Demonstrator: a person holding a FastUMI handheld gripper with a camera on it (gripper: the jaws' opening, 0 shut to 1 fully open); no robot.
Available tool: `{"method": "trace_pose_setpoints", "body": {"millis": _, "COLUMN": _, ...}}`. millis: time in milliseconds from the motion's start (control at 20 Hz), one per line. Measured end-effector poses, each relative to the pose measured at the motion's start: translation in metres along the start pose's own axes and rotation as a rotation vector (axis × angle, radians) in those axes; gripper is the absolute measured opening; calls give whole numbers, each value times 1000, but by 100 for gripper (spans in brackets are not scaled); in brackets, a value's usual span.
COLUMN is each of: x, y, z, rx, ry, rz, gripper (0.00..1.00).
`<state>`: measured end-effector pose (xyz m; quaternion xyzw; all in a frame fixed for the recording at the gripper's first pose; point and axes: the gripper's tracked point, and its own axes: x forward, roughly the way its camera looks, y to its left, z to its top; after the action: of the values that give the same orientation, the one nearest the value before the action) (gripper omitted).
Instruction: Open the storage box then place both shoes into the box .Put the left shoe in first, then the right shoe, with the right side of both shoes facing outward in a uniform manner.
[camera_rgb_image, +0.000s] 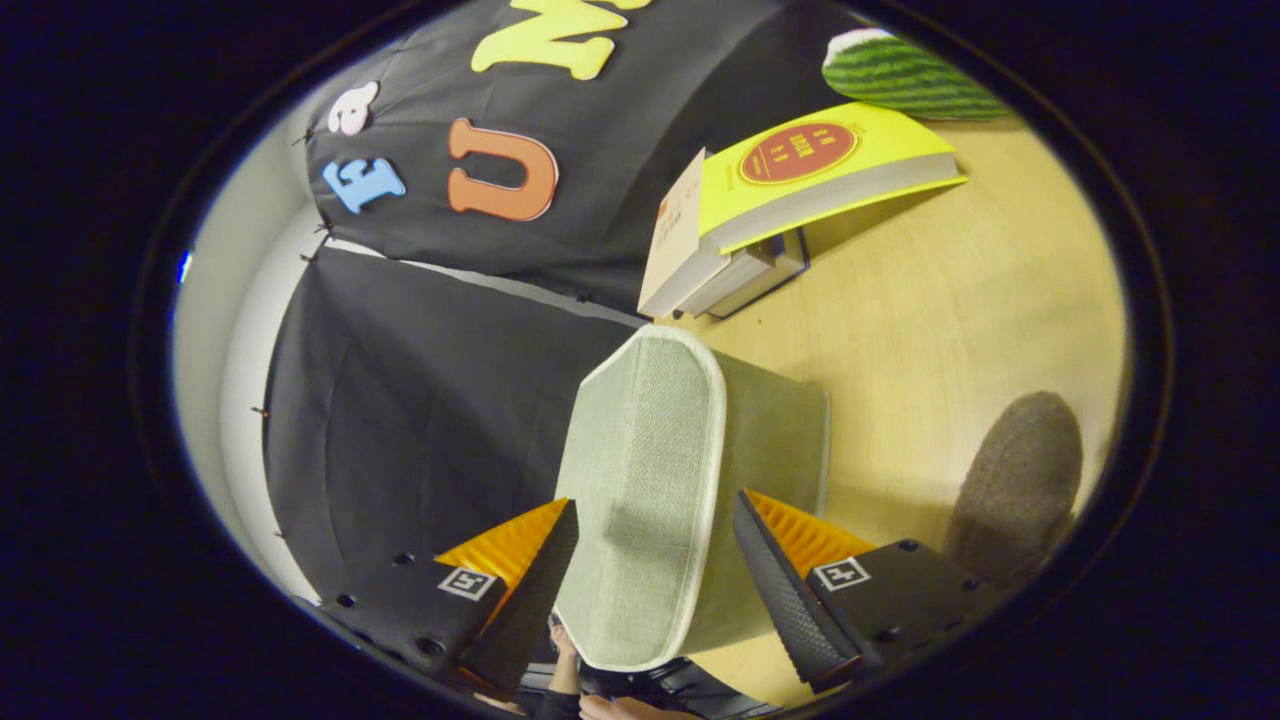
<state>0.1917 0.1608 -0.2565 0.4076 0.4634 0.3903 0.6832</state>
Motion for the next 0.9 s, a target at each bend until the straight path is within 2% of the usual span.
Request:
{"method": "trace_pose_setpoints", "body": {"millis": 150, "x": 9, "y": -8, "z": 4, "rx": 26, "ry": 24, "rz": 5, "gripper": 99}}
{"method": "trace_pose_setpoints", "body": {"millis": 300, "x": 17, "y": 8, "z": -6, "rx": 13, "ry": 98, "rz": 96, "gripper": 97}}
{"method": "trace_pose_setpoints", "body": {"millis": 400, "x": 21, "y": 8, "z": -10, "rx": -19, "ry": 135, "rz": 100, "gripper": 94}}
{"method": "trace_pose_setpoints", "body": {"millis": 650, "x": 12, "y": 2, "z": -5, "rx": -9, "ry": 126, "rz": 114, "gripper": 66}}
{"method": "trace_pose_setpoints", "body": {"millis": 700, "x": 9, "y": 4, "z": -4, "rx": -16, "ry": 120, "rz": 121, "gripper": 64}}
{"method": "trace_pose_setpoints", "body": {"millis": 850, "x": 0, "y": 14, "z": 1, "rx": -37, "ry": 99, "rz": 152, "gripper": 27}}
{"method": "trace_pose_setpoints", "body": {"millis": 900, "x": -4, "y": 17, "z": 1, "rx": -56, "ry": 101, "rz": 143, "gripper": 20}}
